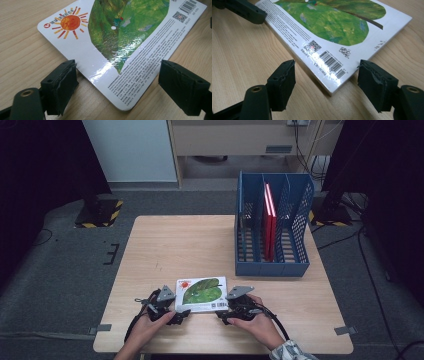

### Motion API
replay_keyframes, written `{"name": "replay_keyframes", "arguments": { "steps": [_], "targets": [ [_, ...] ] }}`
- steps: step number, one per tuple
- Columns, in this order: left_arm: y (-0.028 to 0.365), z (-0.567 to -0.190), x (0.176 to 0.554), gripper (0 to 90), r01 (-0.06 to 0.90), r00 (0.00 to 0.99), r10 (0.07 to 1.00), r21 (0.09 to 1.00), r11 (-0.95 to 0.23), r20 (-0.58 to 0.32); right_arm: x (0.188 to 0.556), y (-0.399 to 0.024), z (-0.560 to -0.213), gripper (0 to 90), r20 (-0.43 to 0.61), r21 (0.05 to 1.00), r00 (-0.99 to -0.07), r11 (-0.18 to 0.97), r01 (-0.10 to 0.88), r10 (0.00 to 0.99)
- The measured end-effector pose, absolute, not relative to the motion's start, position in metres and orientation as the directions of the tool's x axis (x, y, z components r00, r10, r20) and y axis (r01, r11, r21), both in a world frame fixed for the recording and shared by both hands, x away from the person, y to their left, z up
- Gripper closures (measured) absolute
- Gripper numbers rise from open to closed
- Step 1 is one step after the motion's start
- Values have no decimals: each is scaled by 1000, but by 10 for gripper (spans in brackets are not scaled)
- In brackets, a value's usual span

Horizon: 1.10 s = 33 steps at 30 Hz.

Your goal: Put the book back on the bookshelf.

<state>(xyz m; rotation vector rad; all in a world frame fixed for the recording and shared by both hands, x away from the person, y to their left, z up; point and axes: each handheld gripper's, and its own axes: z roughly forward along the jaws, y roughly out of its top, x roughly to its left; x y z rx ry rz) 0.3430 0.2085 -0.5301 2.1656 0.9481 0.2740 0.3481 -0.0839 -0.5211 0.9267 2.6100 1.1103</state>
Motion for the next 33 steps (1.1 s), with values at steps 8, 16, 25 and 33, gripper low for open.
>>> {"name": "replay_keyframes", "arguments": {
  "steps": [8,16,25,33],
  "targets": [
    [211,-530,348,145,546,707,699,713,-440,-109,350,-84,-524,284,98,699,-787,520,491,610],
    [211,-531,351,132,547,706,699,716,-433,-117,345,-80,-524,290,74,702,-786,528,478,614],
    [212,-527,356,110,551,699,706,712,-436,-109,344,-78,-520,209,46,699,-791,546,462,610],
    [218,-515,368,71,532,696,713,727,-434,-84,342,-89,-506,173,18,708,-781,544,451,624]
  ]
}}
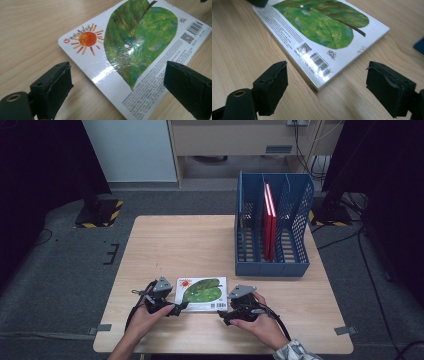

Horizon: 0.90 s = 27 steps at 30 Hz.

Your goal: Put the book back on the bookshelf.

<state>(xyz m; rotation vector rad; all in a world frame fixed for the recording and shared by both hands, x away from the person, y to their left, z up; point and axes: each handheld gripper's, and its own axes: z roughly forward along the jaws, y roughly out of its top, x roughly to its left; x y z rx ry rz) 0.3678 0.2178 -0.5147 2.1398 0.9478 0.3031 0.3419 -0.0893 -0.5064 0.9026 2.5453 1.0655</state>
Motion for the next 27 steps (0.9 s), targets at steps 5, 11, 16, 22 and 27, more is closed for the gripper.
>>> {"name": "replay_keyframes", "arguments": {
  "steps": [5,11,16,22,27],
  "targets": [
    [221,-512,380,94,542,672,738,720,-434,-61,339,-96,-514,167,-2,705,-757,538,463,654],
    [212,-506,400,93,525,682,730,723,-450,-40,337,-91,-513,163,10,706,-759,533,466,651],
    [217,-506,403,83,531,669,742,730,-431,-49,336,-84,-519,139,15,679,-783,568,464,622],
    [222,-509,403,138,544,658,750,729,-416,-63,333,-81,-520,247,13,668,-792,584,462,611],
    [220,-512,402,140,550,658,750,720,-422,-64,332,-80,-522,316,17,662,-799,592,460,601]
  ]
}}
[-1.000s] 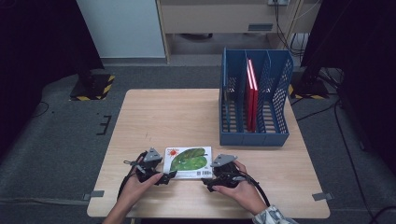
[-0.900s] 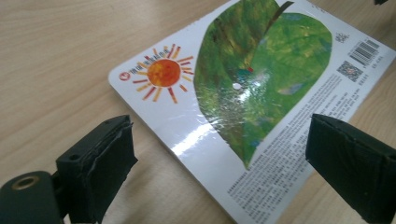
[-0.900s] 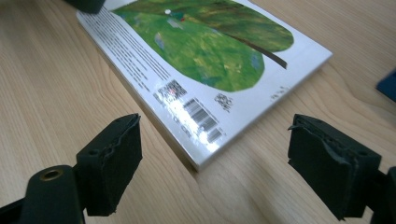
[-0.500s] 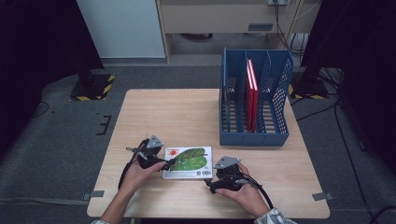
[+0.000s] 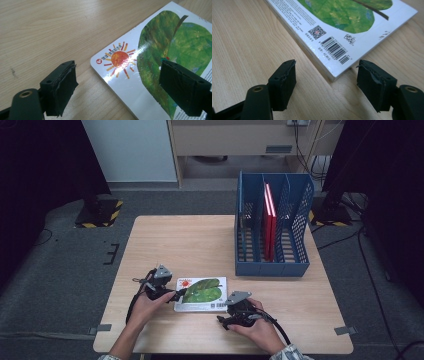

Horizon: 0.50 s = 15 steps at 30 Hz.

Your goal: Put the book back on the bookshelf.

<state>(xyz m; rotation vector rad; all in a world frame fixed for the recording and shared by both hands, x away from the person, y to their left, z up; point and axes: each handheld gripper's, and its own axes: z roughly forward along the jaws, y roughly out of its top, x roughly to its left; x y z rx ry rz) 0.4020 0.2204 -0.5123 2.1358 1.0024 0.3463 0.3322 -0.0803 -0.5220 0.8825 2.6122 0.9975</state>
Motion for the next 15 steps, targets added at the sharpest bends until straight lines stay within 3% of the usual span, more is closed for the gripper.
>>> {"name": "replay_keyframes", "arguments": {
  "steps": [15],
  "targets": [
    [221,-521,418,252,580,670,736,687,-439,-94,331,-78,-523,383,1,657,-802,604,451,598]
  ]
}}
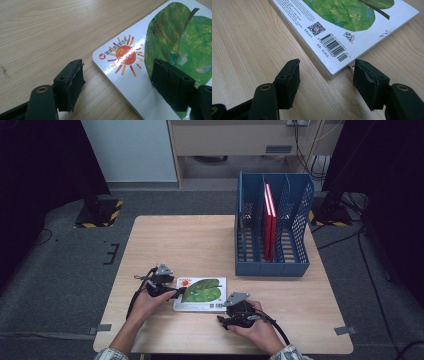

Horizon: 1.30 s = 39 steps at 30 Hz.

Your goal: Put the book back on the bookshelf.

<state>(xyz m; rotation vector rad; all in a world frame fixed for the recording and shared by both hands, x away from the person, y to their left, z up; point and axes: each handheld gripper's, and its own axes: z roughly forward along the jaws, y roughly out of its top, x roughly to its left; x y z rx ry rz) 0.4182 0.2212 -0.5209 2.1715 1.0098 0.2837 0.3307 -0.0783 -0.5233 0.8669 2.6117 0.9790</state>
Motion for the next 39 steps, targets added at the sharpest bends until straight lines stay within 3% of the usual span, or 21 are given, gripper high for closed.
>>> {"name": "replay_keyframes", "arguments": {
  "steps": [10,19,23,32,35,39],
  "targets": [
    [218,-522,433,258,622,678,715,653,-433,-172,333,-79,-523,401,-1,660,-803,604,448,596],
    [213,-520,436,267,618,698,693,640,-458,-179,335,-79,-524,377,10,665,-801,595,452,598],
    [214,-520,437,280,618,697,694,641,-456,-179,335,-77,-526,298,14,667,-800,590,454,600],
    [214,-520,438,314,621,690,702,643,-449,-177,335,-74,-526,288,13,663,-796,591,459,605],
    [214,-521,440,287,623,687,705,643,-445,-177,335,-75,-526,284,16,663,-797,590,461,604],
    [213,-520,440,310,629,685,704,640,-442,-187,338,-72,-527,220,18,666,-793,584,464,609]
  ]
}}
